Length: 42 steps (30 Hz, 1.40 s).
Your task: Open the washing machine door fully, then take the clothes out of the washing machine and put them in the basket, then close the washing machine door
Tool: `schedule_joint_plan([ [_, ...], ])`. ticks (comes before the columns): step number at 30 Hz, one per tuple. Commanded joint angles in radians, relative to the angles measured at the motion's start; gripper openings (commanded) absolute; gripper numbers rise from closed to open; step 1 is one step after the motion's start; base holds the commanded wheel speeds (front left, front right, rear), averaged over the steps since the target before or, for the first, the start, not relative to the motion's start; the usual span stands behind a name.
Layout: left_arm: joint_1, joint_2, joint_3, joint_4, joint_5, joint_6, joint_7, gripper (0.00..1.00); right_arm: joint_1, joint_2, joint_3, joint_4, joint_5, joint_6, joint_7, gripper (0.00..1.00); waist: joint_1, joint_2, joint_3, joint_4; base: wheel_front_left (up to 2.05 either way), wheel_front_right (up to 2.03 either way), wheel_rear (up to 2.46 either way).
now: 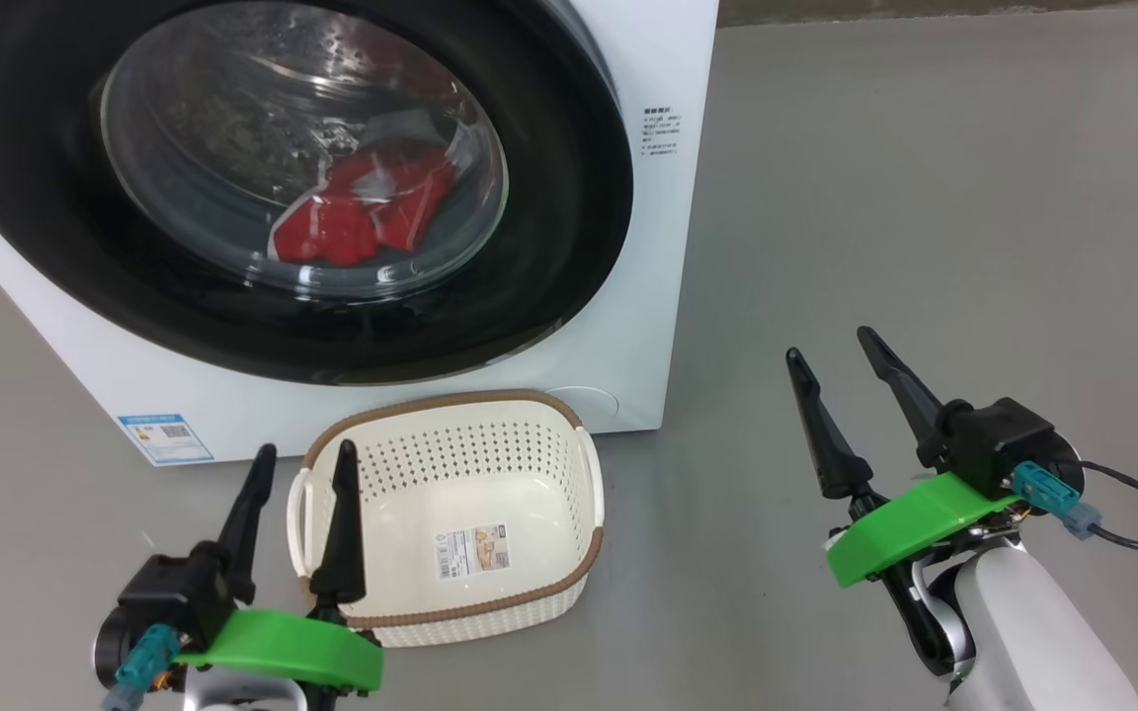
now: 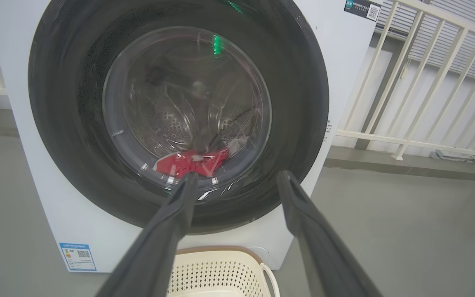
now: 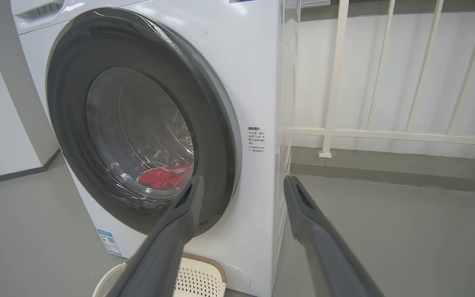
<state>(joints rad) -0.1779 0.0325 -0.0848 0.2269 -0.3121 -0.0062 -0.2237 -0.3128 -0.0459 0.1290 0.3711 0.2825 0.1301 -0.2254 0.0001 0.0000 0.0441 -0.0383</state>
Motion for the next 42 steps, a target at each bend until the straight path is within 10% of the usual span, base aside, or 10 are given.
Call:
schedule_joint_plan([
  [1, -0.050, 0.016, 0.022, -0.026, 0.032, 0.011, -0.018, 1.00, -0.047, -0.002, 0.028, -0.019, -0.036, 0.001, -0.016, 1.00, 0.0000, 0.0000, -0.002, 0.000, 0.00, 0.00, 0.00],
  [25, -0.044, 0.018, 0.017, -0.050, 0.071, 0.024, -0.038, 1.00, -0.072, -0.004, 0.032, 0.021, -0.070, 0.001, -0.036, 1.00, -0.0001, 0.0000, -0.001, 0.002, 0.00, 0.00, 0.00],
  [30, -0.047, 0.018, 0.009, -0.060, 0.073, 0.024, -0.038, 1.00, -0.082, -0.004, 0.026, 0.017, -0.054, 0.001, -0.036, 0.00, -0.0001, 0.0000, 0.019, 0.014, 0.00, 0.00, 0.00],
  [42, -0.068, 0.018, -0.001, -0.136, 0.058, -0.001, -0.038, 1.00, -0.140, -0.004, -0.005, 0.009, 0.149, 0.001, -0.036, 0.00, -0.0001, 0.0000, 0.117, 0.047, 0.00, 0.00, 0.00],
])
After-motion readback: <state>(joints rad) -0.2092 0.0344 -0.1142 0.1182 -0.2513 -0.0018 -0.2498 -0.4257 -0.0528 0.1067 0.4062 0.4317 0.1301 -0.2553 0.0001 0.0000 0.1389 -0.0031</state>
